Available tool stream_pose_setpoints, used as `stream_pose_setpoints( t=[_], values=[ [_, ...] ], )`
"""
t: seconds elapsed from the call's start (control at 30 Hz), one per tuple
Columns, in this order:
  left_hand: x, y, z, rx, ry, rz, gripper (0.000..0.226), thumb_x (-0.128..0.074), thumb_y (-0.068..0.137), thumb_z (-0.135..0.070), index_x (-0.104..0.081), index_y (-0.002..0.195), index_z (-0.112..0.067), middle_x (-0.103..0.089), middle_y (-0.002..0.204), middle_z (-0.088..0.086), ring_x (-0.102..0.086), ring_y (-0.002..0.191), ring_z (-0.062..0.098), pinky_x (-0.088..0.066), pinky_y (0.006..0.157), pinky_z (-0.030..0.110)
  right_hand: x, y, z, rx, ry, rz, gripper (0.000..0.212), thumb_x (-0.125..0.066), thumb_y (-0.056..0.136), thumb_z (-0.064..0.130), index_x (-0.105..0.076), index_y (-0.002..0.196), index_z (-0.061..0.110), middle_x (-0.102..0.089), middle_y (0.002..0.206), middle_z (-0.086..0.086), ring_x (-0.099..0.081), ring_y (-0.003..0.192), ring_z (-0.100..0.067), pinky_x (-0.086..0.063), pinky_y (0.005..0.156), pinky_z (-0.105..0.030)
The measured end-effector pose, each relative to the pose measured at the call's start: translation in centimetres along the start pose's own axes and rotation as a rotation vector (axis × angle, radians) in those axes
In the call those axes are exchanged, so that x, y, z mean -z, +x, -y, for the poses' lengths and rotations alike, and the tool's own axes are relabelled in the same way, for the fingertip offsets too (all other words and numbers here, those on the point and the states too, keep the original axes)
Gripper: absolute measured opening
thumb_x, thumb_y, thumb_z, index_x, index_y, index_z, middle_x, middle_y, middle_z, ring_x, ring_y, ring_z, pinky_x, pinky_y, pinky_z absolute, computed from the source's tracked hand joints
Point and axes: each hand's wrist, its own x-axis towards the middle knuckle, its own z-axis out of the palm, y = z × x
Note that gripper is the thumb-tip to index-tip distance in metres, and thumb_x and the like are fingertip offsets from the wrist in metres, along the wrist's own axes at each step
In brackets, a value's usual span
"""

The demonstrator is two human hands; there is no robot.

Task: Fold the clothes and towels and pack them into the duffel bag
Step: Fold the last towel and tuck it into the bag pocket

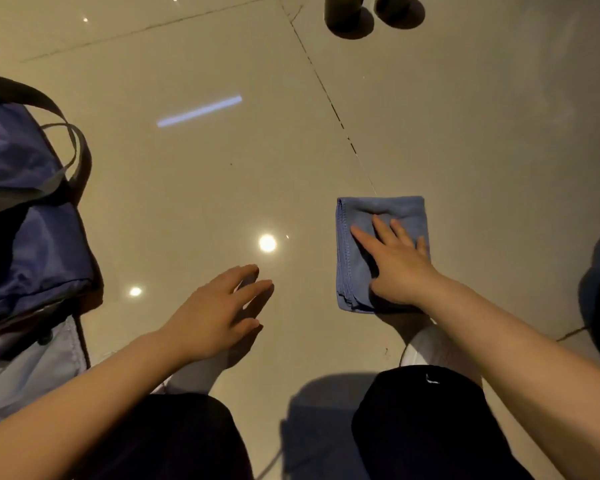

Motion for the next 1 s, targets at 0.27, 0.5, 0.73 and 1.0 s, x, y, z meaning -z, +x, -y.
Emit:
stream_pose_setpoints(
  t=[0.27, 0.5, 0.73, 1.0],
  values=[
    [4.6, -6.6, 2.1, 0.359, -0.574, -0.481, 0.026, -0.06, 0.093, -0.02, -0.056, 0.113, -0.036, -0.053, 0.116, -0.015, -0.057, 0.096, -0.006, -0.044, 0.077, 0.004, -1.9, -2.4, 15.6, 0.42, 0.434, -0.039, 0.061, -0.054, 0.094, 0.022, -0.027, 0.148, 0.031, -0.037, 0.146, 0.002, -0.04, 0.129, -0.013, -0.032, 0.095, -0.017],
    [5.6, -18.0, 11.5, 0.651, -0.278, -0.945, 0.026, -0.06, 0.092, -0.025, -0.063, 0.114, -0.013, -0.052, 0.119, 0.003, -0.049, 0.113, 0.015, -0.042, 0.096, 0.02, -2.8, 0.6, 25.9, 0.457, 0.769, 0.178, 0.06, -0.06, 0.093, 0.032, -0.031, 0.145, 0.042, -0.039, 0.146, 0.003, -0.041, 0.127, -0.002, -0.034, 0.075, 0.003],
    [6.0, -25.2, 21.0, 1.083, -0.62, -0.822, 0.055, -0.054, 0.096, -0.034, -0.033, 0.147, -0.034, -0.008, 0.158, 0.005, -0.021, 0.143, 0.018, -0.019, 0.105, 0.019, -4.1, 5.2, 38.0, 0.579, 0.708, 0.157, 0.067, -0.061, 0.092, 0.035, -0.028, 0.15, 0.027, -0.036, 0.149, 0.001, -0.04, 0.133, -0.016, -0.037, 0.098, -0.019],
    [6.2, -22.2, 23.1, 0.873, -0.926, -0.782, 0.087, -0.072, 0.083, -0.03, -0.019, 0.152, -0.037, -0.03, 0.15, -0.016, -0.033, 0.137, 0.007, -0.032, 0.115, 0.041, -4.4, 7.1, 38.9, 0.444, 0.683, -0.018, 0.061, -0.068, 0.081, 0.0, -0.045, 0.133, 0.023, -0.047, 0.133, -0.008, -0.048, 0.12, -0.023, -0.034, 0.084, -0.016]
  ],
)
